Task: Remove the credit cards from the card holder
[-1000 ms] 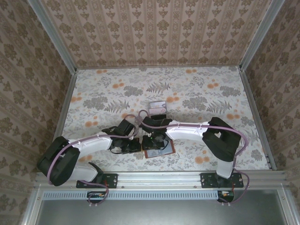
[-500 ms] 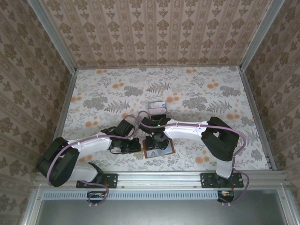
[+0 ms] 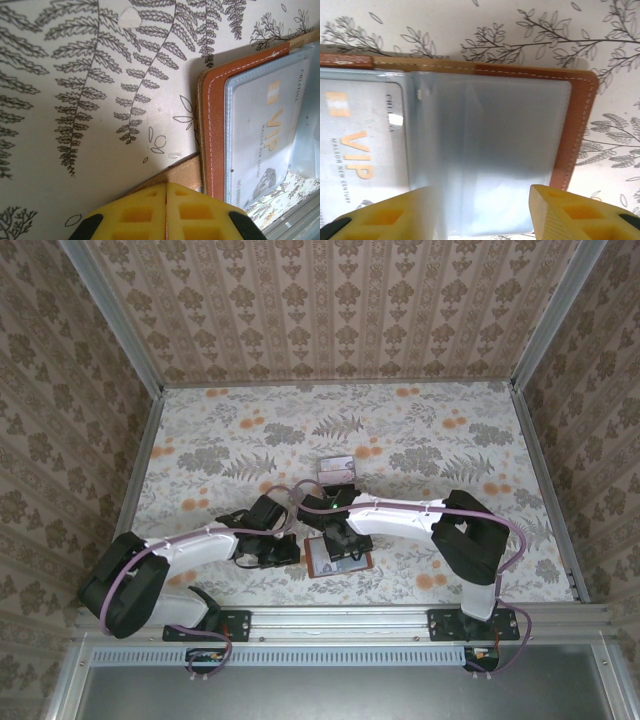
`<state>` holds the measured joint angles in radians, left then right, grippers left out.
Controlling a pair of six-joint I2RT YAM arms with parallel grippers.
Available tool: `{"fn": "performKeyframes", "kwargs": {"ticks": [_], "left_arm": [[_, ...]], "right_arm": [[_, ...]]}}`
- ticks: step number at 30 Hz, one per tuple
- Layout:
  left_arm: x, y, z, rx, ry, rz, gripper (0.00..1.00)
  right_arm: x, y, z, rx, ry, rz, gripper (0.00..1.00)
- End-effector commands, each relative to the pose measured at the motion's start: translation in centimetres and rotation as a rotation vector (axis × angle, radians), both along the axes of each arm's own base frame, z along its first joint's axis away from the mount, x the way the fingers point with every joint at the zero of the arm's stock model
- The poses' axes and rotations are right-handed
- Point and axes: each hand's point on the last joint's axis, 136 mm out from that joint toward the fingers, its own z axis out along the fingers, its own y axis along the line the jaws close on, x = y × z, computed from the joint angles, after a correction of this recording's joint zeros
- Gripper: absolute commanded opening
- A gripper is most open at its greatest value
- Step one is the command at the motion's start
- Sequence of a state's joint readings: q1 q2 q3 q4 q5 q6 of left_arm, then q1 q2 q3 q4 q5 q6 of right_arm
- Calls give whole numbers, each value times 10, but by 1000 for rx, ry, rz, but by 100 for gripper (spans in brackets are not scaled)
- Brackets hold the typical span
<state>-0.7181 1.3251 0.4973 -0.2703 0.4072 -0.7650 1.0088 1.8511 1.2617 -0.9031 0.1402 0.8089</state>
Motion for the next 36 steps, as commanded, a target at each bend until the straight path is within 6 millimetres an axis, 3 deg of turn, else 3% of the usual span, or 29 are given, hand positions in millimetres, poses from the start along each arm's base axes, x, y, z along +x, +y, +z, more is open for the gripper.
{"fn": "performKeyframes", "kwargs": {"ticks": [1,10,16,21,25,31,36], "left_arm": [[-9,21,-17,115,52,4,8],[-8,23,-15,135,57,10,8],[9,11,9,107,-3,14,8],[20,-9,32,70,-48,11,8],[20,-30,37,29,-58,5,7],[15,-48,24,5,-33,0,4],[10,-49,6,22,4,-7,3]], "right_arm": [[1,-20,9,-63,-27,13,52],[-7,-43,-21,-71,21,-18,56],[-3,-38,-1,4,-10,-21,55],[-1,-22,18,172,-12,-44,53],[1,-1,26,373,15,-76,43],[5,39,34,678,100,-106,26],[3,55,21,732,165,-105,23]]}}
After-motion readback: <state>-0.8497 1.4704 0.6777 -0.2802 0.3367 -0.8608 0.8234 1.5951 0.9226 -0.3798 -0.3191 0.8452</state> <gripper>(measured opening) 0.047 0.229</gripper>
